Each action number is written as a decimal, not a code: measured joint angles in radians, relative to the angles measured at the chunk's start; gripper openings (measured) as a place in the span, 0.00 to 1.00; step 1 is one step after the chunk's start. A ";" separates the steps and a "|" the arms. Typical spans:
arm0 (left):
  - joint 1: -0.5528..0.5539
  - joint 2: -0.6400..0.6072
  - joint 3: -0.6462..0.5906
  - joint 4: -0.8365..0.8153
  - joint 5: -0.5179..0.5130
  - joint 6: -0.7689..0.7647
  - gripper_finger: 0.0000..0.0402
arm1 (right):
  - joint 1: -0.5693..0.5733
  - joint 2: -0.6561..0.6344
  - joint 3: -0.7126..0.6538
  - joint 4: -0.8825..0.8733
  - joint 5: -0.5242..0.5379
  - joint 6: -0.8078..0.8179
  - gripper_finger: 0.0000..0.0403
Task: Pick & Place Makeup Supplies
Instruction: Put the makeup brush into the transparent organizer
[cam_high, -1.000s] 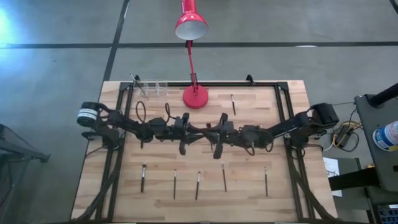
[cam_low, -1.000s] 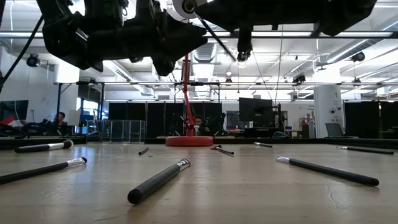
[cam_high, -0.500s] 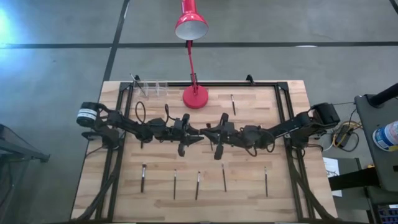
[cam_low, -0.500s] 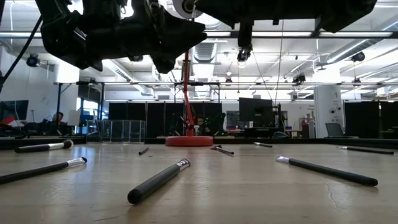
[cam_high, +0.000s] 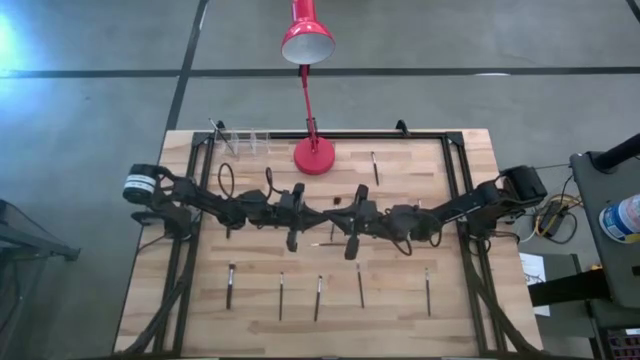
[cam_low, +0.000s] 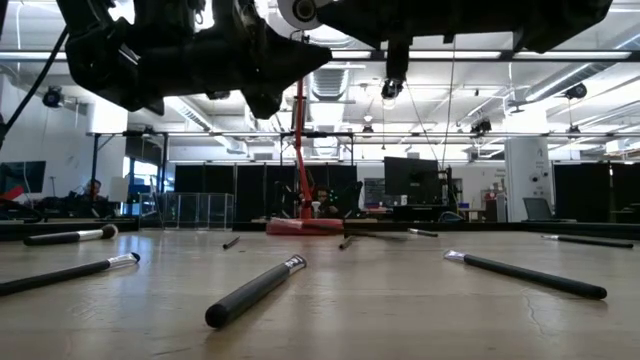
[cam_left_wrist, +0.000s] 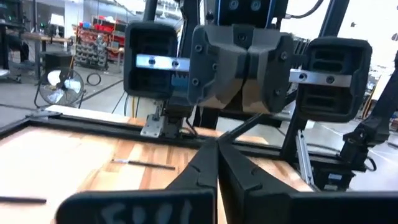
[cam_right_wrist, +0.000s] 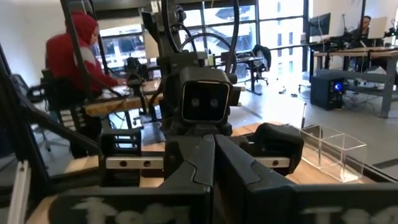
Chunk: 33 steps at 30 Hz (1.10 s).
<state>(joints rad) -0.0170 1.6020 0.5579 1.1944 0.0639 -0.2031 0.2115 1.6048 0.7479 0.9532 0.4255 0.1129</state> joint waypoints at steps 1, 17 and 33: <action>0.000 -0.003 0.000 -0.024 0.000 0.001 0.01 | 0.000 -0.005 0.000 -0.028 0.000 -0.005 0.02; -0.118 -0.039 -0.039 -0.577 -0.048 0.002 0.02 | 0.016 -0.080 0.018 -0.853 -0.039 0.270 0.07; -0.292 -0.032 -0.042 -0.638 -0.217 -0.048 0.15 | 0.125 0.167 0.153 -0.918 -0.222 0.346 0.34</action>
<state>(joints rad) -0.3092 1.5700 0.5159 0.5563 -0.1535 -0.2514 0.3369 1.7717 0.9008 0.0356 0.2032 0.4589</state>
